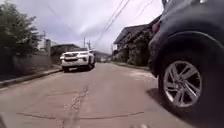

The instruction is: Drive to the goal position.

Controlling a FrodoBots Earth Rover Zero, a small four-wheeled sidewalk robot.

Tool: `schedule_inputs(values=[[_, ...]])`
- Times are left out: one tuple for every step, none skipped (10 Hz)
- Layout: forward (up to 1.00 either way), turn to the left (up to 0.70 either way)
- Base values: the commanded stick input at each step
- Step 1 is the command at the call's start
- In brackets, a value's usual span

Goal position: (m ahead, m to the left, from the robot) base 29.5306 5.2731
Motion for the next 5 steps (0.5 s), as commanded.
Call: schedule_inputs(values=[[1.00, 0.00], [1.00, 0.00], [1.00, 0.00], [1.00, 0.00], [1.00, 0.00]])
